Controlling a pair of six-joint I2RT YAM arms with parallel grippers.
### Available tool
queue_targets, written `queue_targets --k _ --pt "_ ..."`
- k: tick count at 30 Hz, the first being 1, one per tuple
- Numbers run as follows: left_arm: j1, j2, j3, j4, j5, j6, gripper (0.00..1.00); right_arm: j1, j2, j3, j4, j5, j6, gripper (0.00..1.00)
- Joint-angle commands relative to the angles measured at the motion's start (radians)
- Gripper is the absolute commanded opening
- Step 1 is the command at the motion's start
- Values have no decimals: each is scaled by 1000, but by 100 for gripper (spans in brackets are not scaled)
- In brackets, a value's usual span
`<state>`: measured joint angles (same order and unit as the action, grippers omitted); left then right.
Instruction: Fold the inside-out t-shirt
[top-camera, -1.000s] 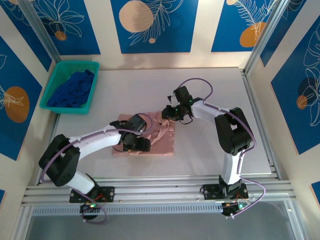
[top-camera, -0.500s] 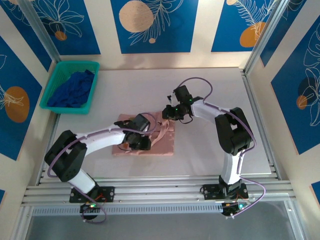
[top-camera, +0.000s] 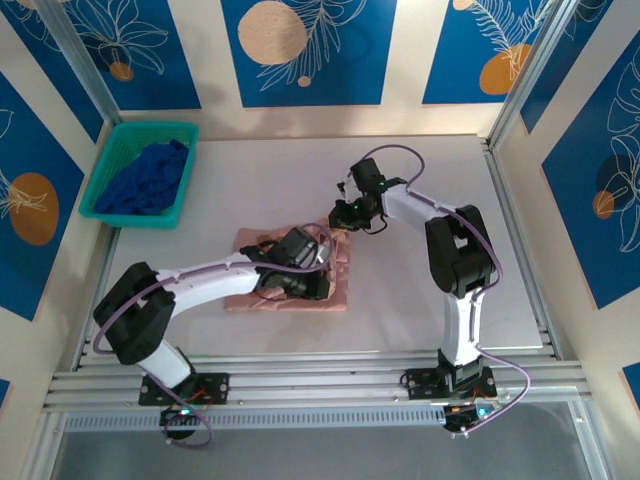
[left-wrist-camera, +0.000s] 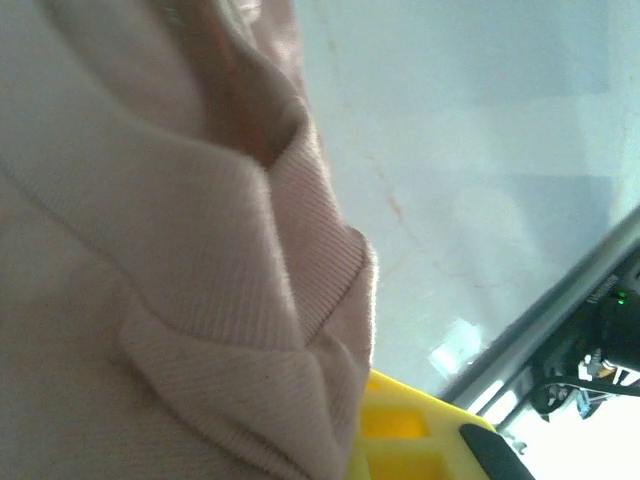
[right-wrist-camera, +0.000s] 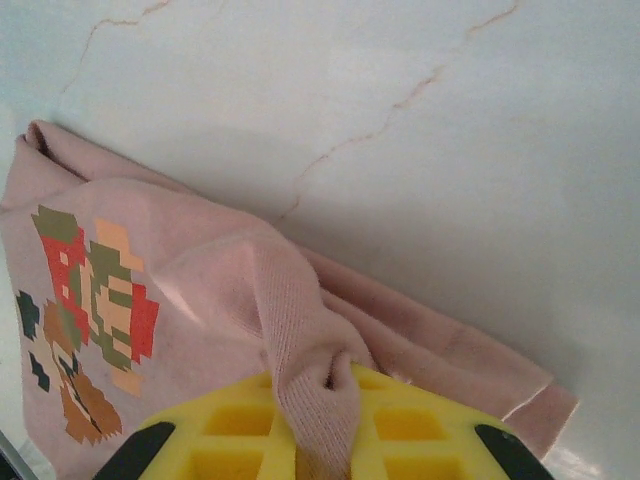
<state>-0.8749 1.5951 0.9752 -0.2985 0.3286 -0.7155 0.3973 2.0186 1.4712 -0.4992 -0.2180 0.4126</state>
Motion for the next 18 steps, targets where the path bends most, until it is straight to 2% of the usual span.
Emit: queue_targets --k 1,2,4,10,13,18 --pt "-35 54 40 62 41 -35 13 -19 35 56 -70 -53 -34 16" --pt "-43 72 51 67 42 -38 18 -25 46 72 -82 -61 -36 17" --pt "-56 103 77 68 57 -28 22 -35 63 96 -104 -71 -41 20" --pt "-70 135 134 14 118 26 46 -61 80 161 -179 -99 -70 38" --pt "-71 114 136 -37 146 64 55 -70 60 170 -205 -115 -85 45" --pt "-68 13 117 -161 201 175 69 -93 -21 118 -232 -113 -94 51"
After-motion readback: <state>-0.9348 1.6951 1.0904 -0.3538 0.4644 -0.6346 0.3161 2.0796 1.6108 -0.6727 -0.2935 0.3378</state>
